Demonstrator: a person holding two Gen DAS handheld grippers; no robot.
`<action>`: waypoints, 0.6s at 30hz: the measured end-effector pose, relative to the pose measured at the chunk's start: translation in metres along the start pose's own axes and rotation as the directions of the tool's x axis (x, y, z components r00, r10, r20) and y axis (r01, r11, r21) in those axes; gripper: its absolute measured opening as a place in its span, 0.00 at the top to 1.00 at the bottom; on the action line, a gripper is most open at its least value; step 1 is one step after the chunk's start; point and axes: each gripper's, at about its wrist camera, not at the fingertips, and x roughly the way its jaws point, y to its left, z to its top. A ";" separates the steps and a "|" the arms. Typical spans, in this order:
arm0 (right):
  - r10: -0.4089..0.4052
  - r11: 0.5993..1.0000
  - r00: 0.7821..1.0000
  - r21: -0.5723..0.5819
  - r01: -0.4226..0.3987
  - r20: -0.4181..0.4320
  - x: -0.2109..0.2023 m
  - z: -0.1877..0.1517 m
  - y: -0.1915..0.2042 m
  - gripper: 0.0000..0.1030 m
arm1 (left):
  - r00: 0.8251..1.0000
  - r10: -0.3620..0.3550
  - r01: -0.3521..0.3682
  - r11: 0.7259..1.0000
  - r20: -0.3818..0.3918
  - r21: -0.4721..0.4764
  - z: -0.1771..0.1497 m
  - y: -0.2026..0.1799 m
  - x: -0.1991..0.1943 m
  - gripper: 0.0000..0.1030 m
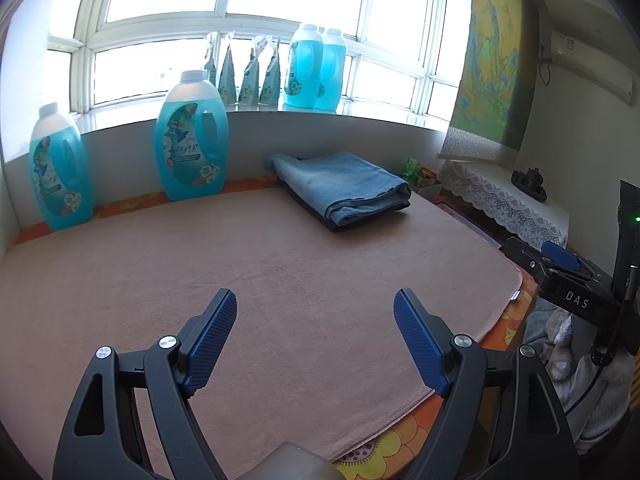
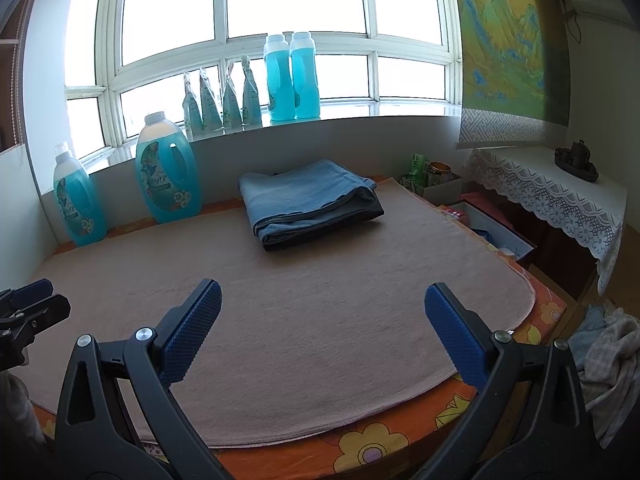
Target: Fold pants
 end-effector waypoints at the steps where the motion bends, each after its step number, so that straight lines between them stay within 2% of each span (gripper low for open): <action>1: -0.002 1.000 1.000 0.000 0.002 -0.001 0.000 0.000 0.000 0.00 | 1.000 0.003 -0.003 1.000 0.000 0.000 -0.001 0.000 0.000 0.21; 18: 0.005 1.000 1.000 -0.003 -0.005 -0.010 0.004 -0.005 0.004 0.00 | 1.000 0.024 -0.024 1.000 0.000 -0.013 -0.003 0.001 0.001 0.21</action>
